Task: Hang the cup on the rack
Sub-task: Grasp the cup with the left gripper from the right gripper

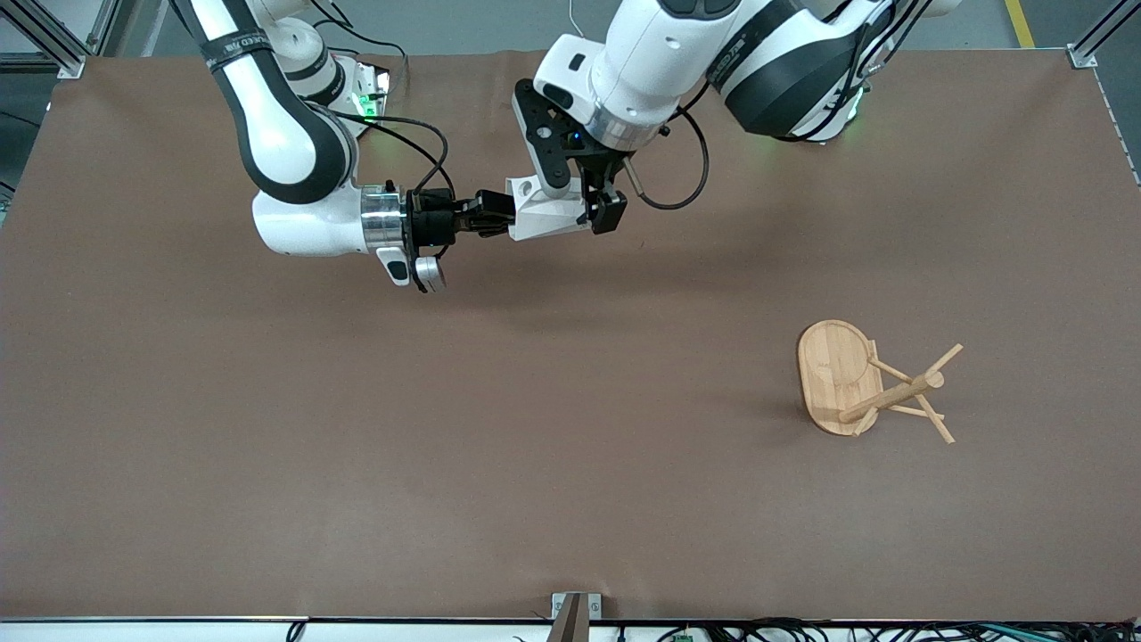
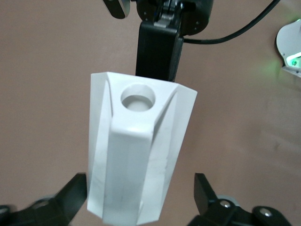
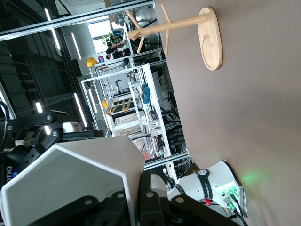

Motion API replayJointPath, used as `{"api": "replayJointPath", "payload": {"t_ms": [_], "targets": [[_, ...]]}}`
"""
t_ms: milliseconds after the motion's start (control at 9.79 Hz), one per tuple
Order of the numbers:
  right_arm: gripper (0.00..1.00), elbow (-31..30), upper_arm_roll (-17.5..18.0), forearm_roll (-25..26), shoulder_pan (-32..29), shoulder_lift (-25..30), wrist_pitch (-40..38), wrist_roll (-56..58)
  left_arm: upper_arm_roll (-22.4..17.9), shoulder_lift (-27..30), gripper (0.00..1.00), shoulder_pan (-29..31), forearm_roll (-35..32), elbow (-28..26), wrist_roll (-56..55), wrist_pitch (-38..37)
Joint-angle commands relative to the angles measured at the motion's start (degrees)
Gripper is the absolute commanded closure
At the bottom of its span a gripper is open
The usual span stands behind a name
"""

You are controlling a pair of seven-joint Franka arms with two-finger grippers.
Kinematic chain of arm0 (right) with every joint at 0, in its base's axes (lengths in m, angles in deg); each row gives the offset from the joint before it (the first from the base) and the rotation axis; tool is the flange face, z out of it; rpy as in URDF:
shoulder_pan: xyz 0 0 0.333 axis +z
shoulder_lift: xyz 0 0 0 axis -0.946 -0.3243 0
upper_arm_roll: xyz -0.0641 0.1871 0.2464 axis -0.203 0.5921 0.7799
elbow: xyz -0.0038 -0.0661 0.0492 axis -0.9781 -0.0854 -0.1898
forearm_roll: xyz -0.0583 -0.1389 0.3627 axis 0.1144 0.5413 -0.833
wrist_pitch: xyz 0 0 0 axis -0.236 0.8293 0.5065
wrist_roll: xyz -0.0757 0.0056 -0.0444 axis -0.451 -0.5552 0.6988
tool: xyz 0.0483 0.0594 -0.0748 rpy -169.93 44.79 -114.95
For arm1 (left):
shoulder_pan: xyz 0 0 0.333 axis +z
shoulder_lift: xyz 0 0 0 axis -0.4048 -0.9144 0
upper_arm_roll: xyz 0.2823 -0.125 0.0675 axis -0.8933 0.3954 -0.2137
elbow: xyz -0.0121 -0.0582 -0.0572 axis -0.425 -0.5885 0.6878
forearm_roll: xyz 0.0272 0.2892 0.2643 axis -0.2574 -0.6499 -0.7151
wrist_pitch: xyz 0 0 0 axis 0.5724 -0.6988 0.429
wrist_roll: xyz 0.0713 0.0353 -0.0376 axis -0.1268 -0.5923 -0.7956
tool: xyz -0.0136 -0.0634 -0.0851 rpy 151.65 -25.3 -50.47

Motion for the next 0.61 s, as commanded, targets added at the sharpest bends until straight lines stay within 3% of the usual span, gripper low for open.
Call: {"api": "replayJointPath", "payload": {"t_ms": [0,204,307,409,511], "targets": [[0.99,-1.40,-0.24,-1.98,0.57,1.94,0.23,0.90,0.15,-2.28,0.00,-0.72,-2.27,-0.50,2.63,-0.04],[0.99,-1.40,-0.24,-1.98,0.57,1.94,0.23,0.90,0.15,-2.54,0.00,-0.72,-2.27,-0.58,3.96,-0.04],[0.99,-1.40,-0.24,-1.98,0.57,1.94,0.23,0.90,0.15,-2.63,0.13,-0.72,-2.36,-0.76,3.96,-0.04],[0.99,-1.40,-0.24,-1.98,0.57,1.94,0.23,0.90,0.06,-2.63,0.46,-0.72,-2.36,-0.85,3.88,-0.04],[0.95,-1.40,-0.24,-1.98,0.57,1.94,0.23,0.90,0.06,-2.63,0.71,-0.72,-2.62,-0.76,3.79,-0.04]]}}
